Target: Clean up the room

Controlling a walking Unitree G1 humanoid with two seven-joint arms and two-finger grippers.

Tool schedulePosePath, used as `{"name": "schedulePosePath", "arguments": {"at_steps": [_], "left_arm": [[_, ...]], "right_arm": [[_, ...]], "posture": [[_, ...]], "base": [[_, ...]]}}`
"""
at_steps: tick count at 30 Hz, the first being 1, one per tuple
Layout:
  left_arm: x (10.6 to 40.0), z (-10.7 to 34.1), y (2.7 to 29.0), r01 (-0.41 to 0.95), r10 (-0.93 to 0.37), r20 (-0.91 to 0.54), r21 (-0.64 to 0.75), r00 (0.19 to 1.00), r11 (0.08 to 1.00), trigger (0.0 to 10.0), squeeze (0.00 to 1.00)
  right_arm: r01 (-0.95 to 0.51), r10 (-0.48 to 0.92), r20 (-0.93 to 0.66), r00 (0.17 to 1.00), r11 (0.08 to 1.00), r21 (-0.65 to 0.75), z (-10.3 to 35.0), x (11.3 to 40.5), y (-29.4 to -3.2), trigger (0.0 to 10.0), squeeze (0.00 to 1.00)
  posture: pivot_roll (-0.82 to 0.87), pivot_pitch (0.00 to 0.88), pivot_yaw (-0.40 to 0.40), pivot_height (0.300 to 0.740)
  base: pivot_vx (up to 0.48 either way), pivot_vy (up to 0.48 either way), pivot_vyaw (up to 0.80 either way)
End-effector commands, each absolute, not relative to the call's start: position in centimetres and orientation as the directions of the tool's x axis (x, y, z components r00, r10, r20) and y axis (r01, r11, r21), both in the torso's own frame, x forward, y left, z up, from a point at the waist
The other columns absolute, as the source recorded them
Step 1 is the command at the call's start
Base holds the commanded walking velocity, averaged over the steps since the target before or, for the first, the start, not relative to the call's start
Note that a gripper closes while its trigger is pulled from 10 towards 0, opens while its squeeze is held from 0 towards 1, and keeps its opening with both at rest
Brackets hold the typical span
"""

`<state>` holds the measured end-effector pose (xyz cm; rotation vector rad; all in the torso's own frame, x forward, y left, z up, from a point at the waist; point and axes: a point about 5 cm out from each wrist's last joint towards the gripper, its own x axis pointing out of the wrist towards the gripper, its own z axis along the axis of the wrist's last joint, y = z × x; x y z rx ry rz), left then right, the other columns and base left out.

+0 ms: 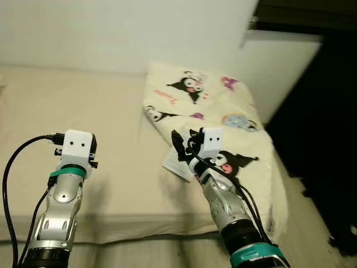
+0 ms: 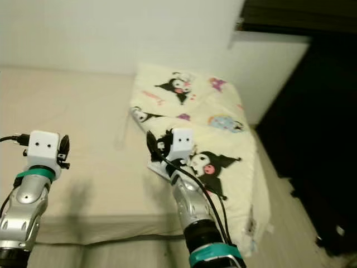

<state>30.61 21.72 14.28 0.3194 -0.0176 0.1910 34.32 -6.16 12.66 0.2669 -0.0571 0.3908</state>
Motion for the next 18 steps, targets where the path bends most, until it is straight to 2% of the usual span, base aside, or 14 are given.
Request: {"name": "schedulePosePath", "arguments": {"at_steps": [1, 18], "left_arm": [[30.54, 13.81, 21.78, -0.193, 0.195, 0.023, 0.311, 0.980, 0.931, 10.0, 0.00], [30.65, 13.81, 22.20, -0.221, 0.224, 0.029, 0.311, 0.974, 0.924, 10.0, 0.00]], "right_arm": [[-0.384, 0.372, 0.098, 0.923, 0.886, 0.258, 12.26, 34.10, -5.78, 10.0, 0.00], [-0.357, 0.346, 0.090, 0.934, 0.894, 0.269, 12.11, 34.20, -6.08, 10.0, 0.00]], "posture": [[0.23, 0.000, -0.055, 0.740], [0.23, 0.000, -0.054, 0.740]], "base": [[0.000, 0.000, 0.80], [0.000, 0.000, 0.79]]}}
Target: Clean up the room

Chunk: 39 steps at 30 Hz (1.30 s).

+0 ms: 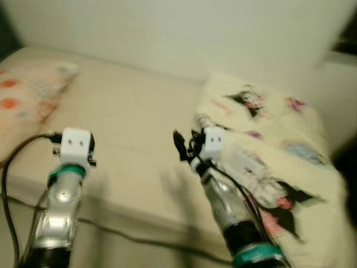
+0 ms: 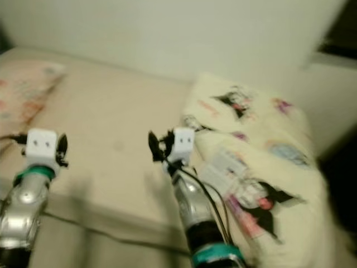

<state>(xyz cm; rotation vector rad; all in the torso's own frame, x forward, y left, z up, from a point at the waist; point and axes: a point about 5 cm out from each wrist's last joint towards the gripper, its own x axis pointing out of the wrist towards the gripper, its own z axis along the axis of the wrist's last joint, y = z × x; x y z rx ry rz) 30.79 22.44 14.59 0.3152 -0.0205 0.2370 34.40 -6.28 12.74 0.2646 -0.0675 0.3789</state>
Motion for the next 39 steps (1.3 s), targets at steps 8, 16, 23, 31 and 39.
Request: {"name": "schedulePosePath", "arguments": {"at_steps": [8, 16, 23, 31, 39], "left_arm": [[30.67, 13.67, 22.21, -0.206, 0.209, 0.024, 0.310, 0.978, 0.928, 10.0, 0.00], [30.78, 13.73, 22.24, -0.204, 0.207, 0.023, 0.311, 0.978, 0.928, 10.0, 0.00], [30.84, 13.75, 22.23, -0.202, 0.205, 0.024, 0.312, 0.978, 0.928, 10.0, 0.00], [30.98, 13.77, 22.20, -0.199, 0.202, 0.023, 0.315, 0.979, 0.928, 10.0, 0.00], [31.00, 13.84, 22.05, -0.188, 0.190, 0.025, 0.313, 0.982, 0.931, 10.0, 0.00]], "right_arm": [[-0.354, 0.342, 0.094, 0.935, 0.888, 0.293, 12.08, 34.18, -6.24, 10.0, 0.00], [-0.349, 0.338, 0.091, 0.937, 0.887, 0.303, 12.03, 34.20, -6.27, 10.0, 0.00], [-0.350, 0.338, 0.092, 0.937, 0.886, 0.306, 12.06, 34.21, -6.23, 10.0, 0.00], [-0.348, 0.337, 0.089, 0.937, 0.885, 0.309, 11.99, 34.20, -6.25, 10.0, 0.00], [-0.346, 0.336, 0.087, 0.938, 0.885, 0.313, 11.90, 34.16, -6.20, 10.0, 0.00]], "posture": [[0.22, 0.003, -0.049, 0.740], [0.22, 0.009, -0.049, 0.740], [0.22, 0.007, -0.049, 0.740], [0.22, 0.008, -0.047, 0.740], [0.22, 0.008, -0.047, 0.740]], "base": [[0.233, 0.000, 0.14], [0.338, -0.032, 0.00], [0.280, -0.323, 0.00], [0.063, -0.415, 0.00], [0.000, -0.195, 0.00]]}}
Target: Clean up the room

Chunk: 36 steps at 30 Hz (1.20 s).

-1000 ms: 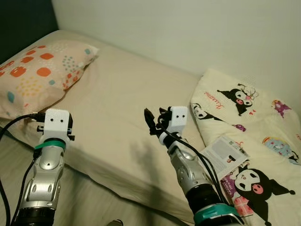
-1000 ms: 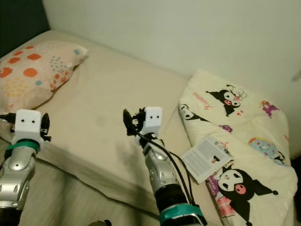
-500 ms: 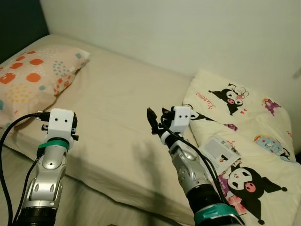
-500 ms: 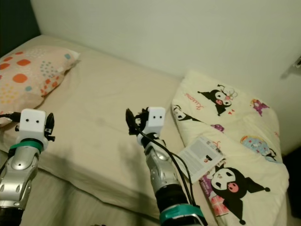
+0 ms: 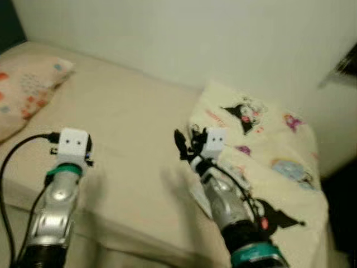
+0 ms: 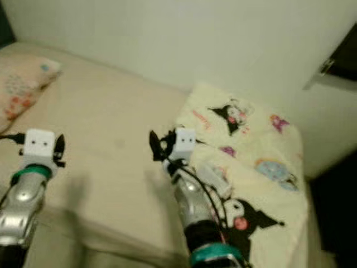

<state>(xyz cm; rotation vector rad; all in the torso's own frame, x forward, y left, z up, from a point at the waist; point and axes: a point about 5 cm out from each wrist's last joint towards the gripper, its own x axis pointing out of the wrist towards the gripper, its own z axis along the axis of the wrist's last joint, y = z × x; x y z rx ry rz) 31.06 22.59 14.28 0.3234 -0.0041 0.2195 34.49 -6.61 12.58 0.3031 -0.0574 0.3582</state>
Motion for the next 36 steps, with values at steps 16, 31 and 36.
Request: {"name": "schedulePosePath", "arguments": {"at_steps": [16, 31, 36], "left_arm": [[30.9, 13.5, 21.9, -0.185, 0.188, -0.004, 0.153, 0.982, 0.971, 10.0, 0.00], [29.5, 11.1, 19.5, 0.113, -0.080, -0.105, 0.362, 0.991, 0.925, 10.0, 0.00], [28.3, 9.6, 18.2, 0.285, -0.227, -0.176, 0.476, 0.958, 0.832, 10.0, 0.00]], "right_arm": [[-0.343, 0.335, 0.079, 0.939, 0.884, 0.317, 11.7, 34.2, -6.1, 10.0, 0.00], [-0.299, 0.312, 0.022, 0.950, 0.885, 0.357, 10.6, 34.1, -6.6, 10.0, 0.00], [-0.212, 0.257, -0.052, 0.965, 0.883, 0.419, 9.4, 34.2, -7.8, 10.0, 0.00]], "posture": [[0.23, 0.017, -0.043, 0.740], [0.22, 0.021, -0.046, 0.740], [0.22, 0.021, -0.046, 0.740]], "base": [[0.000, -0.053, 0.00], [0.000, 0.000, 0.00], [0.000, 0.000, 0.00]]}}
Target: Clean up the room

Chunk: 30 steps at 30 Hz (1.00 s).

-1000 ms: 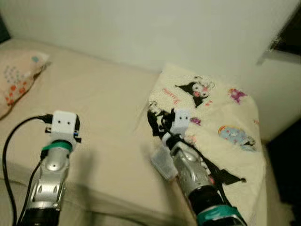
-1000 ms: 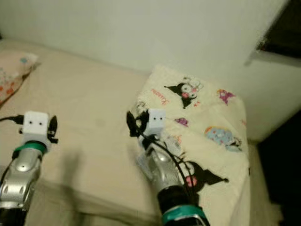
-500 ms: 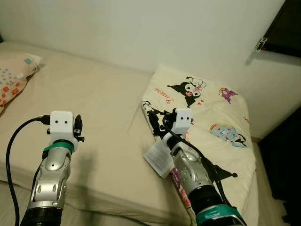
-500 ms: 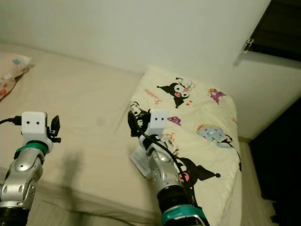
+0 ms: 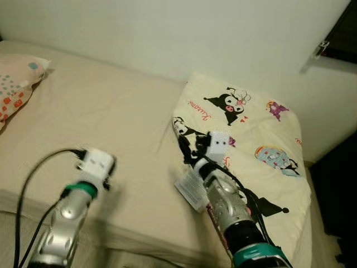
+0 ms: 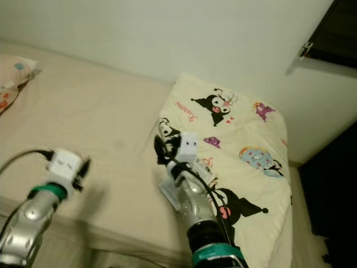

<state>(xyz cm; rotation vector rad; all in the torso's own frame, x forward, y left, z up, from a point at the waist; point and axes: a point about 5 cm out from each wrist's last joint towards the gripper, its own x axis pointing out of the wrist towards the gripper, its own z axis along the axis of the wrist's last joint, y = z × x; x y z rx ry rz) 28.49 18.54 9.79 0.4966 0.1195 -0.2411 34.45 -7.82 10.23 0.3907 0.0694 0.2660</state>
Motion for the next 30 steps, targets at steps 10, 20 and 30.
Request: {"name": "schedulePosePath", "arguments": {"at_steps": [10, 20, 30], "left_arm": [[28.9, 9.9, 18.4, 0.108, -0.082, -0.151, 0.172, 0.985, 0.979, 10.0, 0.00], [29.0, 10.3, 19.1, 0.061, -0.046, -0.112, 0.135, 0.993, 0.989, 10.0, 0.00], [28.9, 10.5, 19.0, 0.051, -0.040, -0.114, 0.099, 0.993, 0.994, 10.0, 0.00]], "right_arm": [[-0.187, 0.236, -0.077, 0.969, 0.898, 0.397, 8.7, 33.9, -8.2, 10.0, 0.00], [-0.214, 0.257, -0.069, 0.964, 0.903, 0.373, 8.8, 33.9, -7.9, 10.0, 0.00], [-0.219, 0.261, -0.072, 0.963, 0.907, 0.360, 8.7, 33.9, -7.9, 10.0, 0.00]], "posture": [[0.21, 0.016, -0.038, 0.740], [0.22, 0.017, -0.044, 0.740], [0.21, 0.023, -0.048, 0.740]], "base": [[0.000, 0.000, 0.00], [-0.074, 0.000, 0.00], [-0.370, 0.000, 0.00]]}}
